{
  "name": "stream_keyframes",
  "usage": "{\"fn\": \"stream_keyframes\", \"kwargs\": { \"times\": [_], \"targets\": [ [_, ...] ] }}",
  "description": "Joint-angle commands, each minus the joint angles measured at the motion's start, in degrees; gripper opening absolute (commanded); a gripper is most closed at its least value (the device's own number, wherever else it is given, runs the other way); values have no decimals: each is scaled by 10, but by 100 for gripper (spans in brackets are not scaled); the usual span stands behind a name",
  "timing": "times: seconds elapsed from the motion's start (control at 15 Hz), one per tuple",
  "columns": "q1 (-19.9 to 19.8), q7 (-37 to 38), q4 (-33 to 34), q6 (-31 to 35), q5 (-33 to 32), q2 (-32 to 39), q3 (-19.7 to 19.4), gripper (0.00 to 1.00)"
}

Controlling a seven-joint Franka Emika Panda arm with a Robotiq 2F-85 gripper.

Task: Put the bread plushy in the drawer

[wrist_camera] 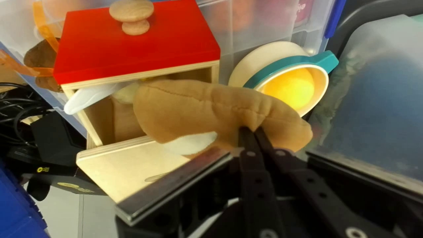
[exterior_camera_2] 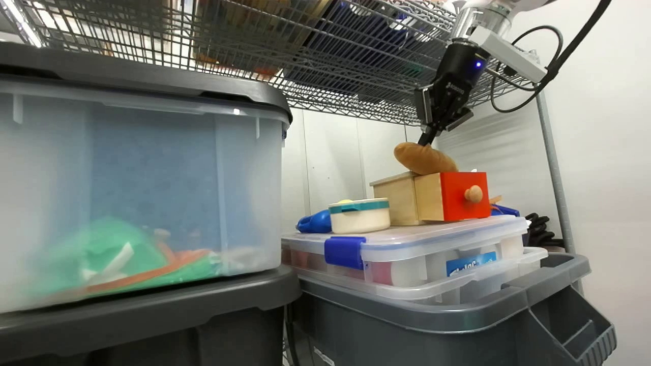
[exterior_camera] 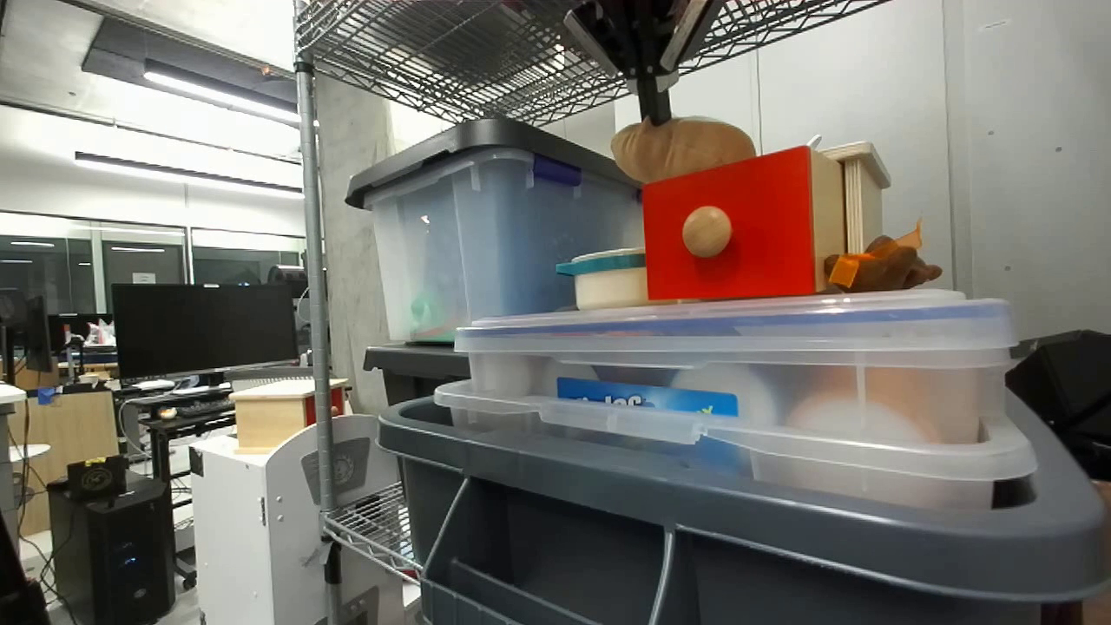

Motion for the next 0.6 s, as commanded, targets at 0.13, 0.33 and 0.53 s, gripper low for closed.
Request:
{"fn": "stream_keyframes", "kwargs": {
  "times": [0.13,0.33,0.53],
  "targets": [
    [-6,-24,4,-5,18,-3,-10,1],
    [-11,-28,2,-5,18,-3,-14,1],
    [-13,-28,1,-4,16,-2,-17,27]
  ]
}}
